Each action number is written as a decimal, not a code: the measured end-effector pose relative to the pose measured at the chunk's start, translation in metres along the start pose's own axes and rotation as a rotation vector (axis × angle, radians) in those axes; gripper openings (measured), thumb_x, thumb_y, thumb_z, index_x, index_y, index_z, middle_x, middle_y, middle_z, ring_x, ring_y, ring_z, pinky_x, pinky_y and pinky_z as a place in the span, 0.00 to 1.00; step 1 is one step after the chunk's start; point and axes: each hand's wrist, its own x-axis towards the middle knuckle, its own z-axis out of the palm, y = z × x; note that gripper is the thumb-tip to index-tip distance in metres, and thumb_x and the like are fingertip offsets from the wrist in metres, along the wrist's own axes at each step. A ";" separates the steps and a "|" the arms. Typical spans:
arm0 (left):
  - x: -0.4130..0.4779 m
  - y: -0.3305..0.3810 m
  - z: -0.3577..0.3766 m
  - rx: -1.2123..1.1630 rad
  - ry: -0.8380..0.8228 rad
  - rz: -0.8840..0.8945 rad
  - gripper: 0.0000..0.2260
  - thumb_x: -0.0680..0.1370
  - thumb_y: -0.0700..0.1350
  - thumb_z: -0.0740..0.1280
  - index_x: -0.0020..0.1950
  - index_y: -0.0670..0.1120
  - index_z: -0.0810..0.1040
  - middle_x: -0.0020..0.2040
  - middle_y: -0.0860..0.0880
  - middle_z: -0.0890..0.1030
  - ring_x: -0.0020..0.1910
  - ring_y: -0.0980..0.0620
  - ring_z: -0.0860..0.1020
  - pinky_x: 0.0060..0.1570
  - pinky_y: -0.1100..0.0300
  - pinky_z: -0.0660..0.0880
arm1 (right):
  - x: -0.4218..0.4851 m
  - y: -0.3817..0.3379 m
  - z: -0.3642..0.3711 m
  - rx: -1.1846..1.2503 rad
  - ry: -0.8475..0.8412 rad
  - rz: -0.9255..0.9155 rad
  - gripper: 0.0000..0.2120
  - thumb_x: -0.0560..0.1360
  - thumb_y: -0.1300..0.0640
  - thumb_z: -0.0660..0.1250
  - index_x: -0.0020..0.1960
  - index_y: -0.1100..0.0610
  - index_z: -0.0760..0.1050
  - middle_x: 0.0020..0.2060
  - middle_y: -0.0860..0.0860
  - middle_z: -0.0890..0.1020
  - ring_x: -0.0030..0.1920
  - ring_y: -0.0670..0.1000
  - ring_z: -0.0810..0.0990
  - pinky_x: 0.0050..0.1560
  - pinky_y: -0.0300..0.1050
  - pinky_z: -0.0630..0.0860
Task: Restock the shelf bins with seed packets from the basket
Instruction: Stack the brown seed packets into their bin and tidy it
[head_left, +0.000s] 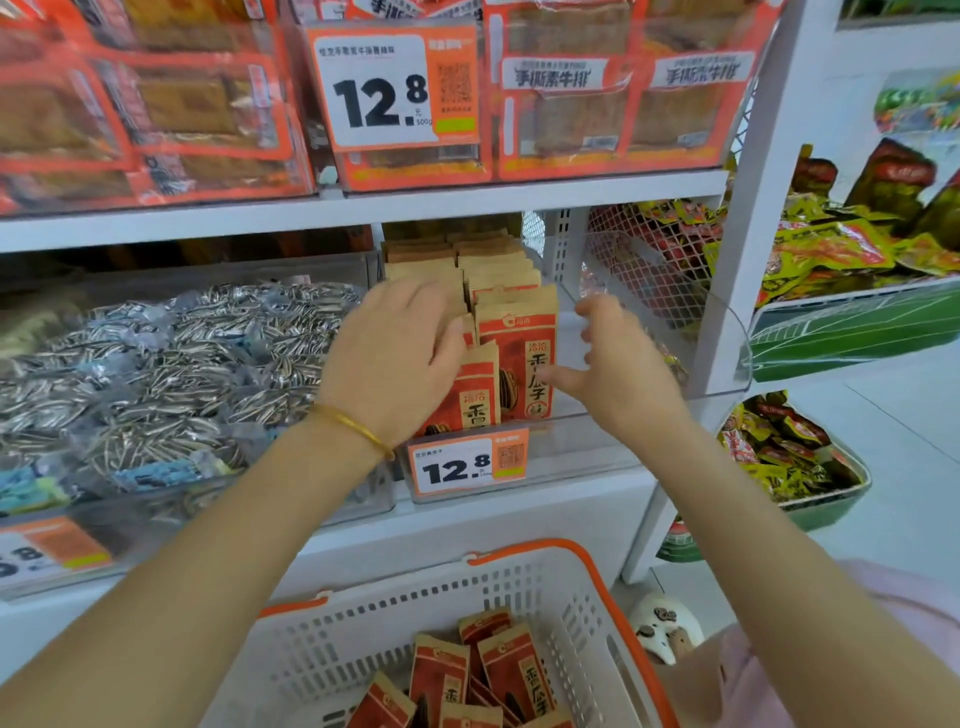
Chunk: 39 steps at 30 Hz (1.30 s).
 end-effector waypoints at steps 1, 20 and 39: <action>-0.013 0.005 -0.005 -0.003 0.109 0.072 0.16 0.78 0.45 0.57 0.62 0.42 0.75 0.60 0.44 0.77 0.59 0.44 0.73 0.60 0.51 0.67 | -0.017 -0.002 -0.005 -0.021 0.061 -0.048 0.28 0.71 0.49 0.72 0.65 0.55 0.65 0.58 0.51 0.73 0.55 0.51 0.75 0.51 0.51 0.75; -0.227 -0.049 0.127 -0.196 -0.789 0.014 0.12 0.79 0.44 0.57 0.57 0.49 0.78 0.60 0.53 0.76 0.58 0.51 0.73 0.54 0.55 0.73 | -0.171 0.175 0.236 -0.537 -1.246 0.035 0.14 0.76 0.58 0.64 0.60 0.60 0.73 0.55 0.56 0.79 0.57 0.58 0.78 0.56 0.50 0.75; -0.250 -0.063 0.139 -0.212 -0.918 -0.173 0.13 0.79 0.45 0.56 0.60 0.50 0.76 0.56 0.53 0.75 0.55 0.54 0.73 0.56 0.55 0.72 | -0.163 0.141 0.289 -0.394 -1.242 -0.271 0.17 0.75 0.59 0.66 0.31 0.54 0.63 0.35 0.49 0.71 0.42 0.51 0.72 0.38 0.42 0.64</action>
